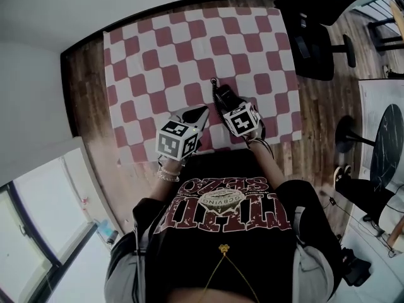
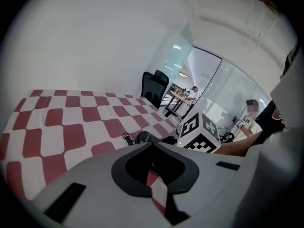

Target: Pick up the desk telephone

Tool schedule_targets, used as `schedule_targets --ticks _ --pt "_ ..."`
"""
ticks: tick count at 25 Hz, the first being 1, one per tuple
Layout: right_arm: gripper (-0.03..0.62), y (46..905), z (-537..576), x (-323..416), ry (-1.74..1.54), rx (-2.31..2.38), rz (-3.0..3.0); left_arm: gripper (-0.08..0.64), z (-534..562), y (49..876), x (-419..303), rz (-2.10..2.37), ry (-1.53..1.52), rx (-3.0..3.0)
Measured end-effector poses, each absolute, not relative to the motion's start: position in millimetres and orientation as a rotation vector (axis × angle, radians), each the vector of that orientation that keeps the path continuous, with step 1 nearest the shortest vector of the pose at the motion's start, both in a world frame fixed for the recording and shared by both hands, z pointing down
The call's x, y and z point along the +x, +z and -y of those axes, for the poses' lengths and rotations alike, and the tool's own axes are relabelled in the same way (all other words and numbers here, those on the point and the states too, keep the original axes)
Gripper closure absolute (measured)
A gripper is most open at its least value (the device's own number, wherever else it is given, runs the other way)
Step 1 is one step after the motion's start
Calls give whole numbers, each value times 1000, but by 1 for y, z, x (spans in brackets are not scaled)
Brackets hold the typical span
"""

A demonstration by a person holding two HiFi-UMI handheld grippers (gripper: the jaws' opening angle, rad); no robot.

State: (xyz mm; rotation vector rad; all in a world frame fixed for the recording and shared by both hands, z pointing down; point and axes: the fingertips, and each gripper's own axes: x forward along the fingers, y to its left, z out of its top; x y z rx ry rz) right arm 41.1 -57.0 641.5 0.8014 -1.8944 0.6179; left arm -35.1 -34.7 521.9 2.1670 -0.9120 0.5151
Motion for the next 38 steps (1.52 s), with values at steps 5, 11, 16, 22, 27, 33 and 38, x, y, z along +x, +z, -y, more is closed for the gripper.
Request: schedule_targets --ticks 5,11,16,22,27,33,38 --pt "313 641 50 43 619 751 1893 552 29 526 -33 921 491 2131" --pt "313 638 44 48 648 728 1901 552 23 531 -28 924 502 2115" --pt "313 630 37 52 648 692 1909 552 19 533 -22 919 492 2105" --pt "313 608 33 53 655 668 1917 552 17 536 -16 904 493 2100" --pt "313 593 31 51 647 638 1938 552 17 542 -14 896 507 2093" --pt "313 569 32 47 631 620 1973 552 17 547 -13 883 496 2073" --pt "313 548 32 47 594 587 1991 552 17 554 -14 882 523 2060"
